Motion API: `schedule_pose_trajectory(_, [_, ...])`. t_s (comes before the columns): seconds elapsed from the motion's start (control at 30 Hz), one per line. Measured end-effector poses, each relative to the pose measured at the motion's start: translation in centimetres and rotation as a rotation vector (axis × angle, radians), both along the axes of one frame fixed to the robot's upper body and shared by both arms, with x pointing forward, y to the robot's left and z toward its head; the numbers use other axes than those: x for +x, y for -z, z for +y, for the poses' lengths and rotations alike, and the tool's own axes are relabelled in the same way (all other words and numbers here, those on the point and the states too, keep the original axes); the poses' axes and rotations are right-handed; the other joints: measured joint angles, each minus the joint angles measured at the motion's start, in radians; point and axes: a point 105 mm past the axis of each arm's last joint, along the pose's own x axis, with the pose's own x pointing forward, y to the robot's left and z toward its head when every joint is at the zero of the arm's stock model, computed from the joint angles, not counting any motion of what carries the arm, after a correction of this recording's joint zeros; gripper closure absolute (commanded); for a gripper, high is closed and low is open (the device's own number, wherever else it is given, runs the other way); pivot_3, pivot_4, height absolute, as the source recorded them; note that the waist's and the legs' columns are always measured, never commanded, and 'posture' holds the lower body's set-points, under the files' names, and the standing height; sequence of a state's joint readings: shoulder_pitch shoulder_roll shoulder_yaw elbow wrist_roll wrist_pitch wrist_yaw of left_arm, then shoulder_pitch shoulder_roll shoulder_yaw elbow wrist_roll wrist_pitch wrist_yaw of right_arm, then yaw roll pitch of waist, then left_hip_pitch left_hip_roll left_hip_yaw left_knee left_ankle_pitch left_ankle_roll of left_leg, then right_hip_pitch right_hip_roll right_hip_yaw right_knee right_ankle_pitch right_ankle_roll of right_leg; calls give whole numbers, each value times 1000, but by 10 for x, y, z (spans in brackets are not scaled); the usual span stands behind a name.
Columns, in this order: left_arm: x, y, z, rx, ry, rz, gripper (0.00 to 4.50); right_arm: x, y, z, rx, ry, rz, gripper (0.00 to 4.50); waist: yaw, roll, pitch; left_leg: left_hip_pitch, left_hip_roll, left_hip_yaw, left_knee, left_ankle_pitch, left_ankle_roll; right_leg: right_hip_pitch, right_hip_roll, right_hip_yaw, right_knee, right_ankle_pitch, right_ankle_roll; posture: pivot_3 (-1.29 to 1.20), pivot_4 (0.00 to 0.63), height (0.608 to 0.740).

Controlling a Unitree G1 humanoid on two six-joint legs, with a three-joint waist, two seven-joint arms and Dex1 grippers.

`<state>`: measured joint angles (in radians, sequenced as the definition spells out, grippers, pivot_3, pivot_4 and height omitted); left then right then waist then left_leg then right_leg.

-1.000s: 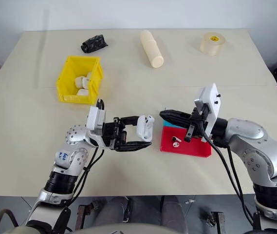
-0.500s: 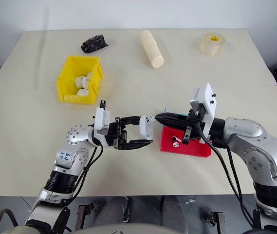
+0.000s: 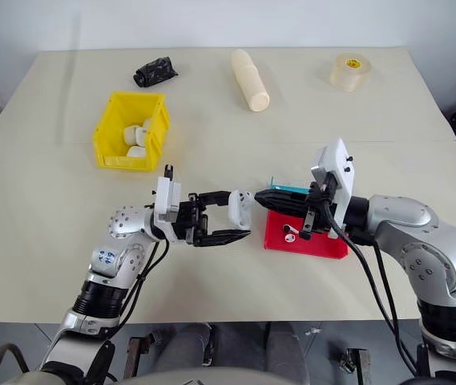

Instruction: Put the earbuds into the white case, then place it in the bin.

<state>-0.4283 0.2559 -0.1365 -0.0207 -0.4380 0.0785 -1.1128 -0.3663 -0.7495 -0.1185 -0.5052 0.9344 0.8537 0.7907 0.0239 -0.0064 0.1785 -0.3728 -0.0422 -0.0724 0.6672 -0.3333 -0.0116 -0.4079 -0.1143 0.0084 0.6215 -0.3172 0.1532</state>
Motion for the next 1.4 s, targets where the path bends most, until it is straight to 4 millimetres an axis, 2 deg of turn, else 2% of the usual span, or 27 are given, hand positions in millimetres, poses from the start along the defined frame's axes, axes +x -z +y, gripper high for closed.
schedule_pose_trajectory(0.33, [0,0,-2,-7,1,3,1699,-9,1,5,3,-50,22,4465,0,0,0,0,0,0,0,0,0,0,0,0,0,0,0,0,150,740])
schedule_pose_trajectory(0.47, [0,0,1,-1,3,3,1699,-14,8,-5,-19,-43,55,4465,2,0,0,0,0,0,0,0,0,0,0,0,0,0,0,0,150,740])
schedule_pose_trajectory(0.6, [-1,2,17,-8,-8,23,1699,-15,8,-34,-18,47,54,3647,3,0,0,0,0,0,0,0,0,0,0,0,0,0,0,0,150,740])
schedule_pose_trajectory(0.73, [-8,6,33,-22,-13,53,1699,-20,33,-72,-103,135,85,2259,3,0,0,0,0,1,0,0,1,0,0,0,0,0,0,0,150,740])
schedule_pose_trajectory(0.8, [-11,4,34,-38,-6,55,1699,-19,43,-84,-128,163,83,1616,2,0,0,0,0,1,1,0,1,1,0,0,0,0,0,0,150,740])
schedule_pose_trajectory(0.93, [-16,4,32,-54,-9,60,1699,-10,45,-108,-140,235,8,170,-1,0,0,1,0,1,0,0,1,1,0,1,0,0,1,0,150,740])
schedule_pose_trajectory(1.03, [-16,7,33,-62,-31,79,1699,-4,50,-123,-130,281,-15,56,0,0,0,1,0,1,0,0,1,1,0,1,0,0,1,0,150,740])
schedule_pose_trajectory(1.17, [-16,9,33,-79,-57,87,1699,-1,54,-131,-130,299,-41,56,1,0,0,1,0,1,0,0,1,1,0,1,0,0,1,0,150,740])
schedule_pose_trajectory(1.33, [-16,5,32,-110,-87,65,1699,3,49,-130,-129,303,-73,56,0,0,0,1,0,1,0,0,1,1,0,1,0,0,1,0,150,740])
schedule_pose_trajectory(1.4, [-15,5,30,-120,-95,67,1699,9,42,-123,-126,290,-94,56,-2,0,0,1,0,1,0,0,1,1,0,1,0,0,1,0,150,740])
